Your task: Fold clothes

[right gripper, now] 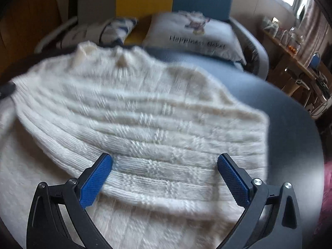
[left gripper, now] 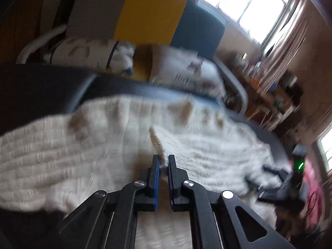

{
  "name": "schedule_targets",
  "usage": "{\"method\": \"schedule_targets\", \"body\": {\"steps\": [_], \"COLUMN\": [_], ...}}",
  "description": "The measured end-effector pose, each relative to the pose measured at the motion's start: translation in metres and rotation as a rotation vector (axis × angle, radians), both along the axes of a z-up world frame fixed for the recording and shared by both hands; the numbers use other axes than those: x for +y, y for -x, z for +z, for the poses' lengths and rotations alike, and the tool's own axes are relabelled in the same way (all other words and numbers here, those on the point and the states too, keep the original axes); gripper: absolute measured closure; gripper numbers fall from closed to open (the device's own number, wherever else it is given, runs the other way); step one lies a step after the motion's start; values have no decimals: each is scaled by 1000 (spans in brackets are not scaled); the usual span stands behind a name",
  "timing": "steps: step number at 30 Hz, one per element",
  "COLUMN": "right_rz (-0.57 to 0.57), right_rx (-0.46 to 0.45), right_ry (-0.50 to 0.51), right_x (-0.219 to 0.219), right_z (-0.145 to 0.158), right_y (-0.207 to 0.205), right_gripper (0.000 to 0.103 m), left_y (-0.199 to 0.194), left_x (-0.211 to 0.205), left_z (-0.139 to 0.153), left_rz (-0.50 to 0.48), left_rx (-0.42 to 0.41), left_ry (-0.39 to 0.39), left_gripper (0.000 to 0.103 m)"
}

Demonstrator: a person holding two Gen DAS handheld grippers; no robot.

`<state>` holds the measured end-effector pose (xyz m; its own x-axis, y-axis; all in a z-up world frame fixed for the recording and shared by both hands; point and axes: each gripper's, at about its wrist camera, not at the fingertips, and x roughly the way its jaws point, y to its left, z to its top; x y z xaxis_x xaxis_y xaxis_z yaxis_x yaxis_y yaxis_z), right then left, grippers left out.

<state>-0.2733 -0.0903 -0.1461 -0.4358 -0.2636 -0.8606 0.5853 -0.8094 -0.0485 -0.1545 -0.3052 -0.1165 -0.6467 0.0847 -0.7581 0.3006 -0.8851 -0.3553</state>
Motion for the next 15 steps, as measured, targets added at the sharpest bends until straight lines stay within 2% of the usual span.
{"method": "schedule_targets", "body": {"steps": [4, 8, 10, 12, 13, 15], "right_rz": [-11, 28, 56, 55, 45, 30], "right_rx": [-27, -15, -35, -40, -45, -61], "right_ry": [44, 114, 133, 88, 59, 30], "right_x": [5, 4, -4, -12, -16, -22], "right_z": [9, 32, 34, 27, 21, 11], "right_y": [4, 12, 20, 29, 35, 43], "right_gripper": [0, 0, 0, 0, 0, 0], "left_y": [-3, -3, 0, 14, 19, 37], "left_x": [-16, -38, -42, -33, -26, -10], "left_z": [-21, 0, 14, 19, 17, 2], "left_rz": [4, 62, 44, -22, -37, -62], "left_rx": [-58, 43, 125, 145, 128, 29], "left_ry": [-135, -207, -244, -264, -245, -162], "left_gripper": [90, 87, 85, 84, 84, 84]}}
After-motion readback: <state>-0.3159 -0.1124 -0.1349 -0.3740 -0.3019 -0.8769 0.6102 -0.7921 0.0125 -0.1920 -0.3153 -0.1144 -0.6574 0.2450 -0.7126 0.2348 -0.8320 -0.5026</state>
